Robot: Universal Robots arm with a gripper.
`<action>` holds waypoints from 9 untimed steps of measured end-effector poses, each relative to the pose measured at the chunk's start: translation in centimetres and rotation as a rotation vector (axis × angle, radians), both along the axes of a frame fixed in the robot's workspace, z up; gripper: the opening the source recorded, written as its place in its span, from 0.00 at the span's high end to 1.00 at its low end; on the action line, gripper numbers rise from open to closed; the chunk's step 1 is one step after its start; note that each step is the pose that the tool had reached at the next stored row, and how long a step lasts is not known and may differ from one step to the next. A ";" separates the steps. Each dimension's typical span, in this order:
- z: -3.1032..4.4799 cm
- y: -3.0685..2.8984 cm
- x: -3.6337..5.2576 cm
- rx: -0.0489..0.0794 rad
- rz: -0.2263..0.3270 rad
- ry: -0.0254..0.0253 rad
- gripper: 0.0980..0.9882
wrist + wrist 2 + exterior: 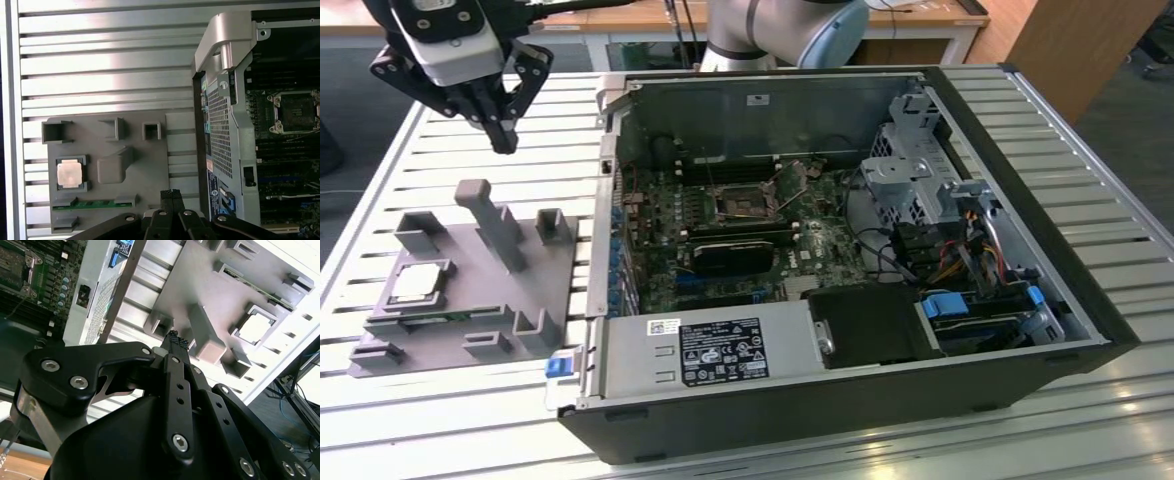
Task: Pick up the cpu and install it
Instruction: 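Reach for the cpu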
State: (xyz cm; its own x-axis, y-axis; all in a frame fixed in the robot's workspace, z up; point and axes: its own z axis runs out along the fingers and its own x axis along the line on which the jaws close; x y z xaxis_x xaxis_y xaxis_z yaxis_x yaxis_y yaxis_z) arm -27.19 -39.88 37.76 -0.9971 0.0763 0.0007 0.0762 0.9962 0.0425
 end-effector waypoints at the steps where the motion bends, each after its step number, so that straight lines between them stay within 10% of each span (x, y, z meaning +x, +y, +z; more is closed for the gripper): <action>1: -0.01 0.00 -0.05 0.000 0.000 0.0005 0.99; 9: -0.09 0.00 -0.50 0.000 0.000 0.0034 0.99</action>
